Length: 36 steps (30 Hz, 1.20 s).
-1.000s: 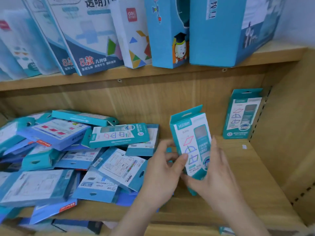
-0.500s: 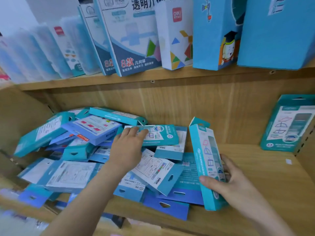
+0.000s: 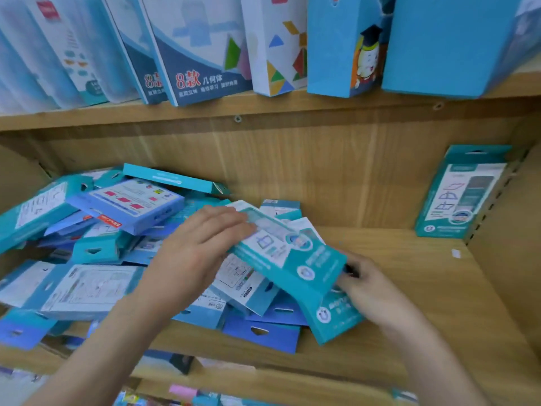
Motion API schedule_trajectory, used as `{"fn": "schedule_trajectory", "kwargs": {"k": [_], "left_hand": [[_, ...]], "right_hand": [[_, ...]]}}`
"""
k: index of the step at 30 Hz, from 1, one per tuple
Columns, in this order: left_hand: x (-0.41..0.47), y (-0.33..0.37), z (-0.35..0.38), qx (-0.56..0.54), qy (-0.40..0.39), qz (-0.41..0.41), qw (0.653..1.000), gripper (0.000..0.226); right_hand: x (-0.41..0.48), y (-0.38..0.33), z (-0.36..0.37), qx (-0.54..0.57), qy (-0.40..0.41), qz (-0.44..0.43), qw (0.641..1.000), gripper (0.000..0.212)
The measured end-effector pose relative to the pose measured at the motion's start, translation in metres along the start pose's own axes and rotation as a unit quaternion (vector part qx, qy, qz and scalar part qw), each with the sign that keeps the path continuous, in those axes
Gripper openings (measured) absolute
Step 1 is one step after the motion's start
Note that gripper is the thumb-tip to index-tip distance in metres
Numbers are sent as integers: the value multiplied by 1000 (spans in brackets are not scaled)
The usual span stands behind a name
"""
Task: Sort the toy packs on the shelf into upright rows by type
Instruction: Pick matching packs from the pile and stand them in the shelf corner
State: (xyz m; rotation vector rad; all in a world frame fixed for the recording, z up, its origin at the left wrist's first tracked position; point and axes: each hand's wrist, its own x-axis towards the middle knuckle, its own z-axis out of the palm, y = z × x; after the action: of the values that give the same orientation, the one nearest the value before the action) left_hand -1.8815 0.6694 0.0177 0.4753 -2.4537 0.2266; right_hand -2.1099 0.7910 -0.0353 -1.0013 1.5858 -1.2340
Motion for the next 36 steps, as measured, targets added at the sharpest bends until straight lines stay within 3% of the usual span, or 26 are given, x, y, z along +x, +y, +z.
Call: {"fn": "schedule_trajectory", "kwargs": {"k": [2,5,12,17,20,24,26,28,36], "left_hand": [[-13,3,13,4,3,24,1000,25],[-28,8,23,2,43,-34,999,25],[-21,22,28,59,62,-121,989,28],[-24,29,29,-1,16,-184,983,44],[-22,39,25,-120,-9,-302,946,51],[-10,53,19,-364,-11,-459,810,39],[-4,59,20,-390,-31,-462,796,34],[0,63,22,-404,-48,-461,789,48],[7,71,30,-467,12,-450,761,60]], "right_hand": [[0,-2,-3,82,25,39,996,21],[-3,-6,-4,129,39,58,989,21],[-4,-6,-1,123,10,41,991,8],[-4,-4,-2,130,11,30,991,14],[-2,0,-2,128,25,26,991,22],[-1,3,3,113,47,17,992,27],[-1,4,6,114,61,7,992,30],[-2,4,8,119,72,-3,990,31],[-19,8,-23,47,179,-83,979,45]]}}
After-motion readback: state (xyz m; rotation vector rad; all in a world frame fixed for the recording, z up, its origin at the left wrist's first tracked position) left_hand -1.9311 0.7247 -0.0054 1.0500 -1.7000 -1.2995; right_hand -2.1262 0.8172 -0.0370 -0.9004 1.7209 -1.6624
